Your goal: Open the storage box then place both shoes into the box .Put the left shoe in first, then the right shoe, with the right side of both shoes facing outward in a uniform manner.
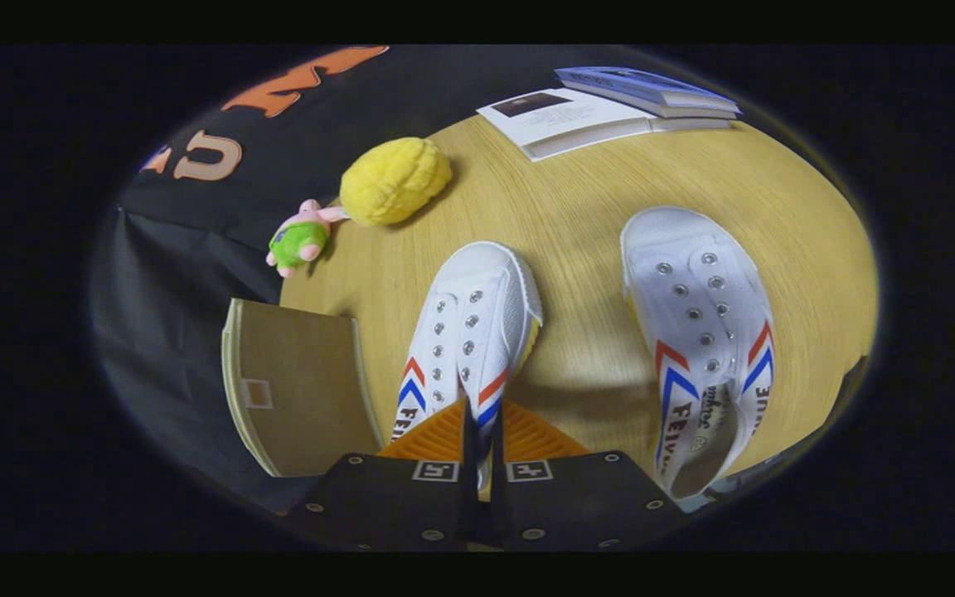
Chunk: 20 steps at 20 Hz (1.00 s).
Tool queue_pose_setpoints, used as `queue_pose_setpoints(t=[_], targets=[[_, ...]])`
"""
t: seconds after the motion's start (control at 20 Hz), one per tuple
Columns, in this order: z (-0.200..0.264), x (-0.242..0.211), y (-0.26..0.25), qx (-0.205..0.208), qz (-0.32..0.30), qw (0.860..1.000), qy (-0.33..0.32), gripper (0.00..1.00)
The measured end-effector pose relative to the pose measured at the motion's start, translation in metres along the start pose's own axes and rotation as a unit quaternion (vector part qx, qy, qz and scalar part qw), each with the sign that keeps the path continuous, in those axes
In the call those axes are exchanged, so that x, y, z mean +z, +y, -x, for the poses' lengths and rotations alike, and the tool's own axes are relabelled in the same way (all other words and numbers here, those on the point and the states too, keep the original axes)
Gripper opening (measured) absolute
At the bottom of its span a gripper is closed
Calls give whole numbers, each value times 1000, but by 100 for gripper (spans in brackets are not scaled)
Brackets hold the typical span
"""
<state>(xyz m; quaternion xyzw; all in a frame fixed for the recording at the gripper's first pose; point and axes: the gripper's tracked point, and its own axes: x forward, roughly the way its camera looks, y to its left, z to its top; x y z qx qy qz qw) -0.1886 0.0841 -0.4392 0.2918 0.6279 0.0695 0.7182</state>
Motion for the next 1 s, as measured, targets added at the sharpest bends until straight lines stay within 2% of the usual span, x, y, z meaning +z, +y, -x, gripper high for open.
queue_pose_setpoints(t=[0.35,0.6,0.8,1.0], targets=[[31,37,90,72,29,996,-39,7],[39,28,164,136,64,988,-24,6],[36,13,202,120,173,977,-22,6],[26,-15,246,157,193,968,14,6]])
